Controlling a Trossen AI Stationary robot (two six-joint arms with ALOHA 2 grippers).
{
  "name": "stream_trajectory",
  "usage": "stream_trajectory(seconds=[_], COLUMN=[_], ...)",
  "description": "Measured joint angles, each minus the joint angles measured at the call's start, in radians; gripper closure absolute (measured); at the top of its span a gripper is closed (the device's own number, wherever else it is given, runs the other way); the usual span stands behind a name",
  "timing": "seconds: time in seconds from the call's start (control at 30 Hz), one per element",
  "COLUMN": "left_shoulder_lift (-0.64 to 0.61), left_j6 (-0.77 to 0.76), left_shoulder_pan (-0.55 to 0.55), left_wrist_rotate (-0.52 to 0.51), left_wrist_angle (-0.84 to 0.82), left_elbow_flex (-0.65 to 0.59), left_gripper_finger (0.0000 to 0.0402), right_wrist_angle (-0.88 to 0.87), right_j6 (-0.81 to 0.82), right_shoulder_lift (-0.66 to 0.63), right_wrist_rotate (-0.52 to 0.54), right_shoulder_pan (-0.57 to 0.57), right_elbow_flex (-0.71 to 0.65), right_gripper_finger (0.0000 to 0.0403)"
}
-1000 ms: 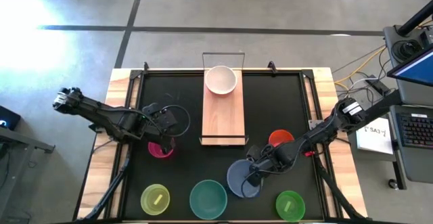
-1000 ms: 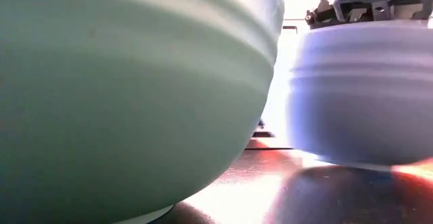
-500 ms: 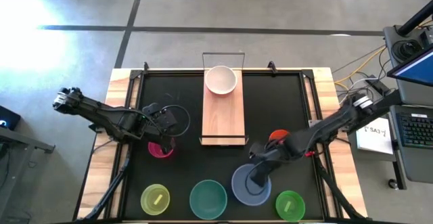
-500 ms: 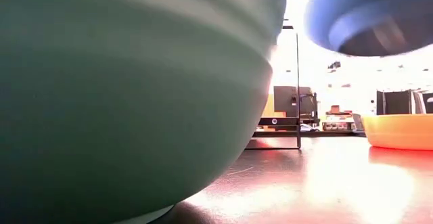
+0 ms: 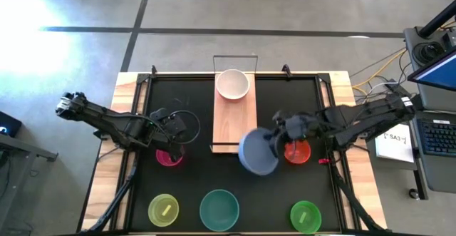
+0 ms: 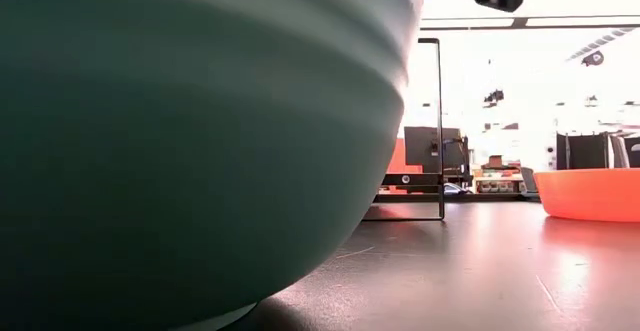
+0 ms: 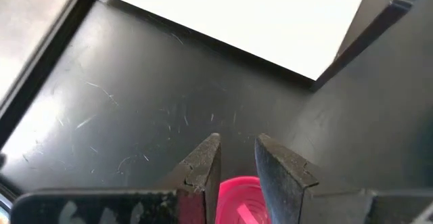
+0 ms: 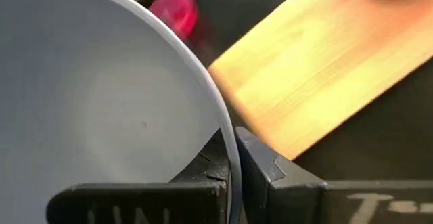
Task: Place and stack bowls onto a shelf
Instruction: Stack the large blue bowl on top of the large white bowl on the shelf
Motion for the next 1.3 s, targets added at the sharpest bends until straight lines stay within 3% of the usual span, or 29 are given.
stream_trajectory(seconds=[0.13, 0.33, 0.43, 0.6, 0.7, 0.9, 1.0, 1.13, 1.3], left_shoulder_lift=[0.000, 0.000, 0.000, 0.014, 0.037, 0.095, 0.119, 0.145, 0.167], left_j6=[0.027, 0.233, 0.327, 0.524, 0.704, 1.020, 1.121, 1.266, 1.397], left_shoulder_pan=[0.001, 0.002, 0.002, 0.003, 0.018, 0.086, 0.134, 0.184, 0.243], left_wrist_rotate=[-0.079, -0.257, -0.423, -0.796, -0.902, -0.864, -0.771, -0.728, -0.560], left_wrist_angle=[0.043, 0.257, 0.369, 0.586, 0.751, 1.066, 1.203, 1.395, 1.630], left_elbow_flex=[0.000, 0.000, 0.000, 0.000, 0.000, 0.000, 0.000, 0.000, 0.000], left_gripper_finger=[0.0326, 0.0326, 0.0326, 0.0326, 0.0326, 0.0326, 0.0326, 0.0326, 0.0326], right_wrist_angle=[0.017, 0.146, 0.227, 0.462, 0.632, 0.869, 0.938, 0.975, 1.001], right_j6=[-0.094, -0.287, -0.409, -0.669, -0.809, -1.015, -1.086, -1.140, -1.145], right_shoulder_lift=[0.009, 0.041, 0.049, 0.067, 0.083, 0.140, 0.170, 0.200, 0.229], right_wrist_rotate=[0.020, 0.129, 0.230, 0.428, 0.447, 0.465, 0.489, 0.518, 0.513], right_shoulder_pan=[-0.107, -0.241, -0.291, -0.334, -0.349, -0.366, -0.378, -0.400, -0.427], right_elbow_flex=[0.005, 0.005, 0.005, 0.002, 0.001, 0.001, 0.003, 0.003, 0.005], right_gripper_finger=[0.0394, 0.0394, 0.0394, 0.0394, 0.0394, 0.0394, 0.0394, 0.0394, 0.0394])
